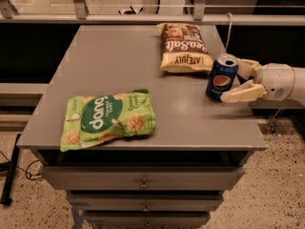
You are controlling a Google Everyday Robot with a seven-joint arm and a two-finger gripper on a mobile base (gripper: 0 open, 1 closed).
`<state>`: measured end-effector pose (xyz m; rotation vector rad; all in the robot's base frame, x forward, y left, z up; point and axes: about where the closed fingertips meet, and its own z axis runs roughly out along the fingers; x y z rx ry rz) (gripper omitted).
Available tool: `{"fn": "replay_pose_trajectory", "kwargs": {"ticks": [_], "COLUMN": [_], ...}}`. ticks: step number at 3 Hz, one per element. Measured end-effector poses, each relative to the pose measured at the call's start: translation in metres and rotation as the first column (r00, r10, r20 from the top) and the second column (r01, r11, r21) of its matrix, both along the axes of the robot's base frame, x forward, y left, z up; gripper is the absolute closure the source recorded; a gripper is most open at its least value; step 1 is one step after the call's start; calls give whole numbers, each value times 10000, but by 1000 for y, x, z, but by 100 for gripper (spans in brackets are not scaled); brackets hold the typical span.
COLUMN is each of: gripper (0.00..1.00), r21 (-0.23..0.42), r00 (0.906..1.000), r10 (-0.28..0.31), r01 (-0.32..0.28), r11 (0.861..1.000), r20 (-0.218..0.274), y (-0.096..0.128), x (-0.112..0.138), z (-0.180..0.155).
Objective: Place pepsi can upright
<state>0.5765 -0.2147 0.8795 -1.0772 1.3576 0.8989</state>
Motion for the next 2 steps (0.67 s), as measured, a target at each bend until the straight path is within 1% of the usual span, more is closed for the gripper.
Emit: {"fn": "replay_pose_trajectory", "kwargs": {"ticks": [1,2], "gripper": [0,0], "r21": [-702,-1641], "r00": [9988,9873], "r10": [-481,-1543], "r01": [483,1586], "r11": [9964,9736], "r20": [47,390], "y": [-37,-103], "x": [-8,-25], "z": [9,40]}}
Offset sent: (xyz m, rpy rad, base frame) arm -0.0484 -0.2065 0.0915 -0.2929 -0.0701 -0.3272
